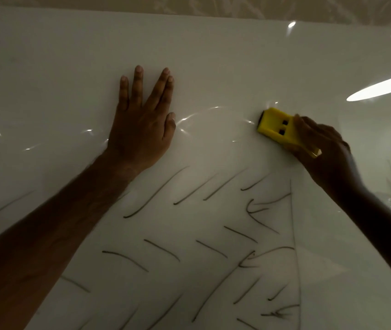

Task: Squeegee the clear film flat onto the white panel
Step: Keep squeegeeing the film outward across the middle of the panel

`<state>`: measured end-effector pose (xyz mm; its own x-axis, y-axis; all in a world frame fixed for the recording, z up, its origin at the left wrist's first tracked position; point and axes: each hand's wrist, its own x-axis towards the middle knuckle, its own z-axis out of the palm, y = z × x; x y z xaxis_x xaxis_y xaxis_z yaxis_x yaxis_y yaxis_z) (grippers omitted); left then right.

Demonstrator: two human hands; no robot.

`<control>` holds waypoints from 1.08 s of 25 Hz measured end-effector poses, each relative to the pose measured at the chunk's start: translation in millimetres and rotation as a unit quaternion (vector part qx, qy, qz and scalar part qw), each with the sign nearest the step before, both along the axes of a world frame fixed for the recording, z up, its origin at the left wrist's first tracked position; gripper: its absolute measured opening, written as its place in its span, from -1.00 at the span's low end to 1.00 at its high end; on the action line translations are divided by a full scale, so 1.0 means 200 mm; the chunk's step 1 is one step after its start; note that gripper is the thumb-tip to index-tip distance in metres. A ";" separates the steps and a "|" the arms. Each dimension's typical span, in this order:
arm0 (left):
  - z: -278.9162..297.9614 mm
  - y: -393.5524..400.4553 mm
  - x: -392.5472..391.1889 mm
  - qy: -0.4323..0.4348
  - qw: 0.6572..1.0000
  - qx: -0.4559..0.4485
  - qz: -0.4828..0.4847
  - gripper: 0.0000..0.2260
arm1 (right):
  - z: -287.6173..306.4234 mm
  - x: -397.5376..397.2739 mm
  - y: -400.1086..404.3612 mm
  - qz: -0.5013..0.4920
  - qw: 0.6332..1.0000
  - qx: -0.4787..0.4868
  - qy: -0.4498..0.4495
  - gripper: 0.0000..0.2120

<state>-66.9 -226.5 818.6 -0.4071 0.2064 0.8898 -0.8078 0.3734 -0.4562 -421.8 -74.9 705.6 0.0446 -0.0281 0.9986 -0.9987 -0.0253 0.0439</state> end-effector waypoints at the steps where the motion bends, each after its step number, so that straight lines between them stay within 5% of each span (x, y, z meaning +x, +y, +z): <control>1: 0.00 0.00 -0.01 0.003 1.000 -0.001 0.001 -0.40 | 0.06 0.05 -0.02 0.006 1.000 -0.008 -0.011 -0.41; 4: -0.01 0.00 -0.02 0.010 1.000 -0.005 0.004 -0.41 | 0.10 0.23 -0.10 0.031 0.999 -0.008 -0.008 -0.40; 11: 0.00 0.01 -0.02 0.009 1.000 -0.004 0.003 -0.41 | -0.33 0.25 -0.06 0.074 0.995 0.040 0.062 -0.41; 17: -0.01 0.01 -0.02 0.009 1.000 -0.007 0.008 -0.41 | -0.06 0.18 0.00 0.063 0.994 -0.008 -0.092 -0.40; 21: -0.01 0.00 -0.02 0.011 1.000 -0.014 0.008 -0.42 | 0.03 0.39 -0.12 0.086 0.995 -0.005 -0.060 -0.40; 27: -0.01 0.00 -0.02 0.005 1.000 -0.012 0.008 -0.43 | -0.36 0.34 -0.07 0.119 0.992 0.040 0.011 -0.40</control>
